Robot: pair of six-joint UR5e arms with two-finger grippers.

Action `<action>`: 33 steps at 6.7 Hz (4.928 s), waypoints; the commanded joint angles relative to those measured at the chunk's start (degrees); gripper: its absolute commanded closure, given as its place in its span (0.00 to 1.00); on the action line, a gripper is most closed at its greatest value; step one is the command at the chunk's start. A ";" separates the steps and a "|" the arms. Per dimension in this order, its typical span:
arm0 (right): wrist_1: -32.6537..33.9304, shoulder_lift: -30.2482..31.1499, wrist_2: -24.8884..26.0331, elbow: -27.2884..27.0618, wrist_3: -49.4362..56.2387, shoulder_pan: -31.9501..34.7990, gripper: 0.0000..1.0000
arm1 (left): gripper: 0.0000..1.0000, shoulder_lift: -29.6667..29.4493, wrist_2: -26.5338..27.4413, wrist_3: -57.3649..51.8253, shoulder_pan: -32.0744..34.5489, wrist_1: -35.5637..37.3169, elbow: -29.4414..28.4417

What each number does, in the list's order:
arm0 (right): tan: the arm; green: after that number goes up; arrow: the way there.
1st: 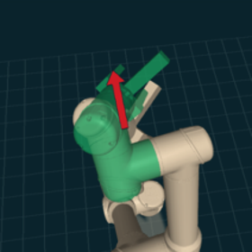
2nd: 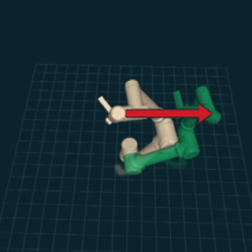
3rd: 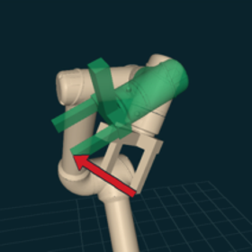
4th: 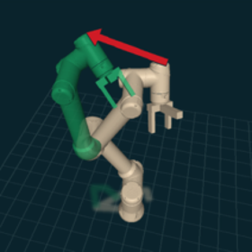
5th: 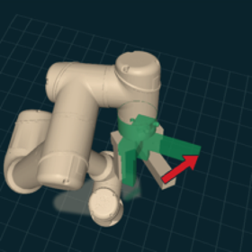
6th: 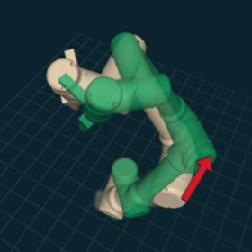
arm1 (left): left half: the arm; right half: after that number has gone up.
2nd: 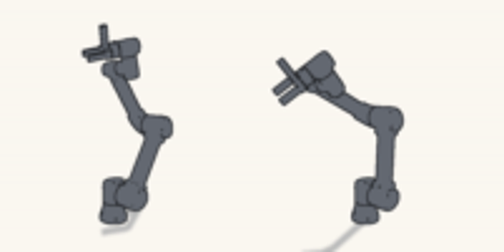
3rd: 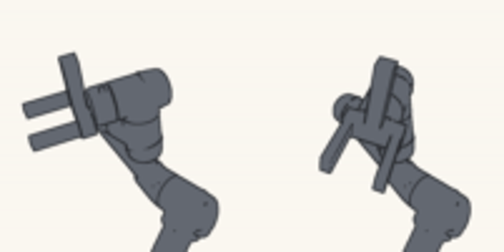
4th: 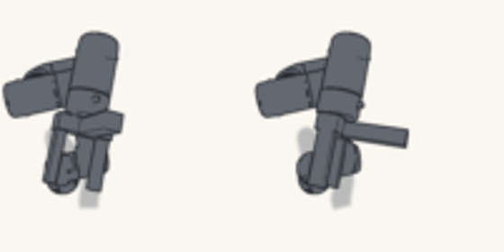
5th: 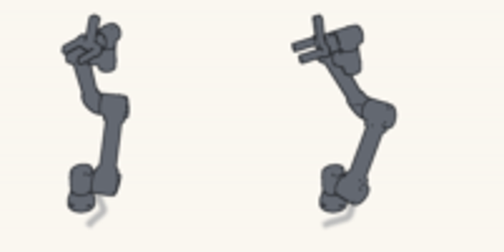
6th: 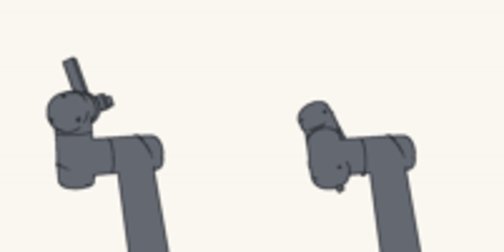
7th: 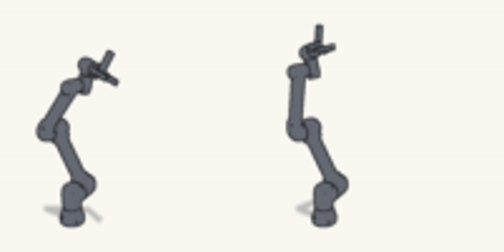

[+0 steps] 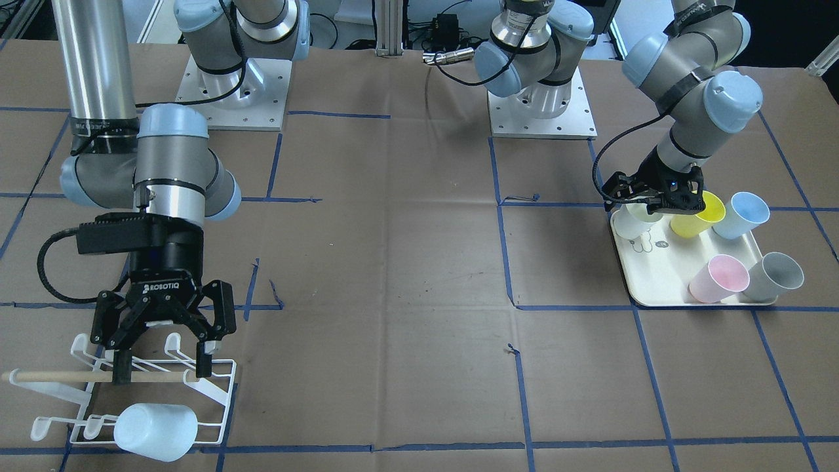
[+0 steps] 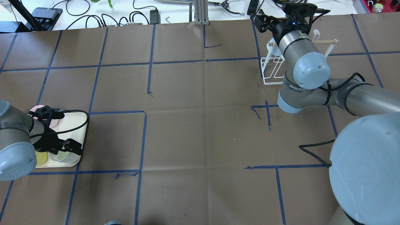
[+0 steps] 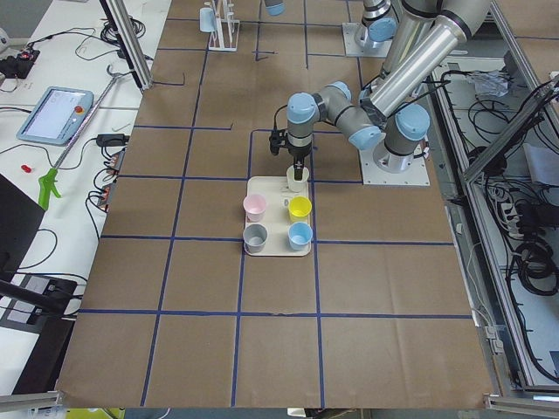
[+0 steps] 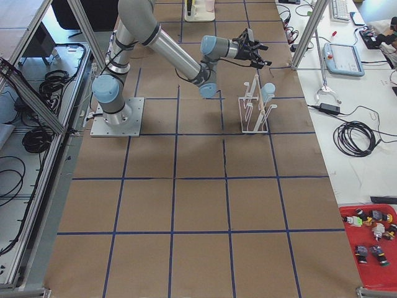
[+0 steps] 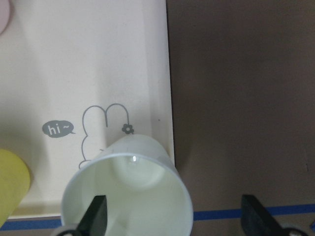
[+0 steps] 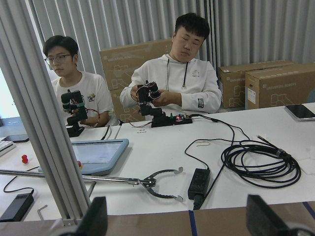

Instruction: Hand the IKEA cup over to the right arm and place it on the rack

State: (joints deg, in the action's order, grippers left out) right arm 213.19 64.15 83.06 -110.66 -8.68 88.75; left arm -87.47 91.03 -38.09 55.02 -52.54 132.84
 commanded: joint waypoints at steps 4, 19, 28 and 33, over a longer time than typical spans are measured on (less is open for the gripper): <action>-2.25 18.87 -0.35 -11.67 -23.10 6.69 0.00 | 0.98 0.02 0.11 0.39 0.00 0.16 -2.39; -2.60 19.25 -11.34 -17.40 -92.11 12.32 0.00 | 0.97 -5.00 -59.39 -2.25 24.07 -0.56 -28.92; -12.97 19.60 -10.47 -15.55 -93.63 15.91 0.00 | 0.95 -2.00 -63.17 4.08 27.78 30.83 -8.83; -21.04 19.34 -6.52 -12.05 -93.98 20.75 0.01 | 0.94 -1.92 -63.17 5.21 27.78 30.83 -8.83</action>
State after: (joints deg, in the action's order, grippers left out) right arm 194.24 83.64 75.51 -124.00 -102.43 108.54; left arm -89.39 27.79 -33.49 82.79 -21.77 124.01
